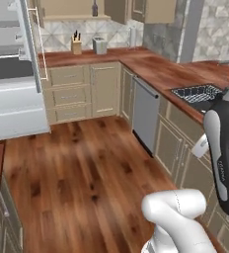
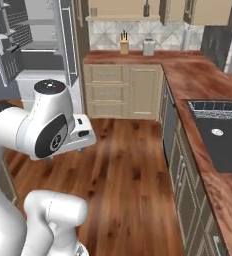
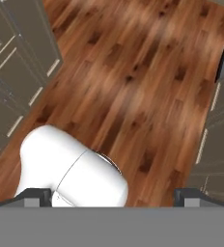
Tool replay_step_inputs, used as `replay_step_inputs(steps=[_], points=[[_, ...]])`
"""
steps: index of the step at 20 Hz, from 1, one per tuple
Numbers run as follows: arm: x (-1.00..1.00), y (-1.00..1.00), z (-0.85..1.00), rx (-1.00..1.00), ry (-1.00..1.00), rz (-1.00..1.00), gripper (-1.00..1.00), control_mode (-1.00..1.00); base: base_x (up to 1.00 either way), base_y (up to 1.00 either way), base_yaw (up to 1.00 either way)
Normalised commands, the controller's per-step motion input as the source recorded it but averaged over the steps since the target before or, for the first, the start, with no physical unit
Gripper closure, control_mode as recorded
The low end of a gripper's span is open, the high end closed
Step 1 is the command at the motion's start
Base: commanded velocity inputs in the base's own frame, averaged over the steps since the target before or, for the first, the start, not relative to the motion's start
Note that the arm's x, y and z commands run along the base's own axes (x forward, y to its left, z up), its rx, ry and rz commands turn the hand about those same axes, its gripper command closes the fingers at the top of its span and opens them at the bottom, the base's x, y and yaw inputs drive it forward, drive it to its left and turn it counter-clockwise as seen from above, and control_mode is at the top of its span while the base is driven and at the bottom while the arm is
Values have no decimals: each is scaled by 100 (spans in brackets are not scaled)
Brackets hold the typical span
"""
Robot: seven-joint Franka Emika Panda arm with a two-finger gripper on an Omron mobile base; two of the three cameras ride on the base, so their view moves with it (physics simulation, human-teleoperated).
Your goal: There is a bowl on the dining counter. Grab a lemon wedge from the fridge and place it in the bowl. Then get the liquor bottle and glass cup from the cabinet and place them next to the bowl.
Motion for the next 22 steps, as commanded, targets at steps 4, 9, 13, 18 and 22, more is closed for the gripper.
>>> replay_step_inputs(steps=[4, 9, 13, 18, 22], points=[[0, 0, 0, 0, 0, 0, -100, 100, 100, 0, 17], [0, 0, 0, 0, 0, 0, -100, 100, 100, 0, 15], [0, 0, 0, 0, 0, 0, -100, 100, 100, 0, 14], [0, 0, 0, 0, 0, 0, -100, 100, 100, -17, 13], [0, 0, 0, 0, 0, 0, -100, 100, 100, -43, 1]])
